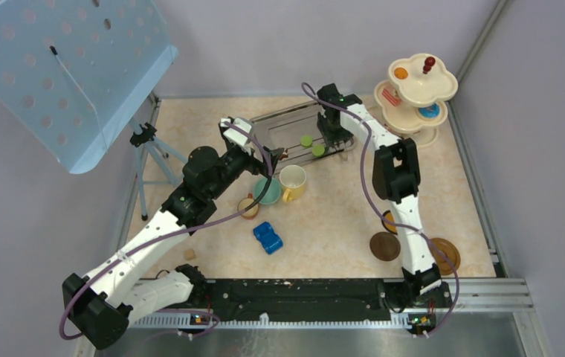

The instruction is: Serve the afternoon tea

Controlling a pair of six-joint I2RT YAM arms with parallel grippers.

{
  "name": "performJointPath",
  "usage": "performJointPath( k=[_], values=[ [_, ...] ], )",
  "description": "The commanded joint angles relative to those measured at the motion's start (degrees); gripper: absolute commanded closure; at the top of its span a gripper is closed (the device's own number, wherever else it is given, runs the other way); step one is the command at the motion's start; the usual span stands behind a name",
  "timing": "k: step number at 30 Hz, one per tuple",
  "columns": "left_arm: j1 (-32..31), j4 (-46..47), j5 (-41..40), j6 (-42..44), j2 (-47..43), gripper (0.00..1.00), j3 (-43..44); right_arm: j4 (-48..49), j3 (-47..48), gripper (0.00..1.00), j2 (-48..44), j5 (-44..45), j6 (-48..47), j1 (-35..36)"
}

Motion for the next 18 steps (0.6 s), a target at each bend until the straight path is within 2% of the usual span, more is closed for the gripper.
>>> performJointPath(
  k=[1,9,15,18],
  values=[
    [-0.17,2.32,-0.17,0.26,-0.86,0.01,0.02,-1.12,2.57,0.56,0.46,2.03,-0.29,0.85],
    [-0.23,2.39,-0.2,0.35,-1.04,0.01,0.03,-1.33,3.31,0.56,1.38,1.61,-0.32,1.0],
    [-0.2,2.4,-0.16,0.35,-1.03,0.01,0.04,-2.4,4.97,0.78,1.55,3.37,-0.06,1.04],
    [-0.19,2.38,-0.08,0.35,-0.86,0.01,0.03,-2.04,4.41,0.84,-0.39,3.24,0.29,1.18]
  ],
)
